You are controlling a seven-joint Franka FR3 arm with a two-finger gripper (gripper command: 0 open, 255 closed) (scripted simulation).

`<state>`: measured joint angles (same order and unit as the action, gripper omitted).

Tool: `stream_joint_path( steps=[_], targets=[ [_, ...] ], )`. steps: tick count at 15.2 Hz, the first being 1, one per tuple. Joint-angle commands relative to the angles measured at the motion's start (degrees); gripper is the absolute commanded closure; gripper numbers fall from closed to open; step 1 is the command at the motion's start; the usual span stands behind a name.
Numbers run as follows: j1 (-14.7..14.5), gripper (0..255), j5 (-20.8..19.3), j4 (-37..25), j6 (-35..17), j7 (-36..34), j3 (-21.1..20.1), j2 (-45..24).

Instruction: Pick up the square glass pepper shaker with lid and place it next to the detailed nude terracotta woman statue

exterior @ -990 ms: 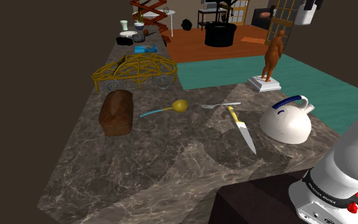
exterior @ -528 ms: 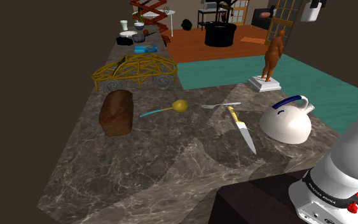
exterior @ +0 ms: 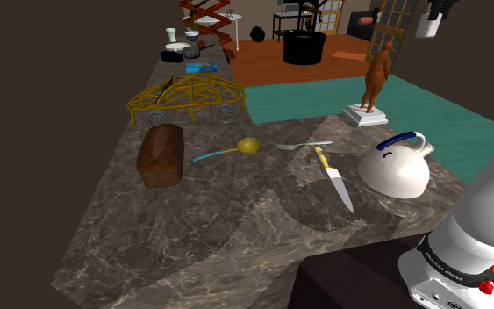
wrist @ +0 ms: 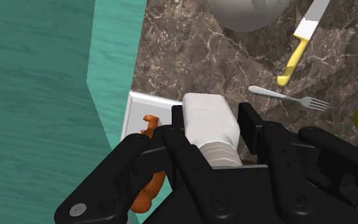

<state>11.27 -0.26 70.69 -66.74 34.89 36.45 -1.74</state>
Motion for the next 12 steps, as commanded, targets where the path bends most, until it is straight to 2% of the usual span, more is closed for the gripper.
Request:
stream_joint_path(
  steps=[1, 12],
  targets=[
    [-0.6, 255, -0.9, 3.6, -2.3, -0.8, -0.5, 1.6],
    [-1.7, 255, -4.0, 18.4, -12.2, -3.6, -2.1, 7.5]
  ],
)
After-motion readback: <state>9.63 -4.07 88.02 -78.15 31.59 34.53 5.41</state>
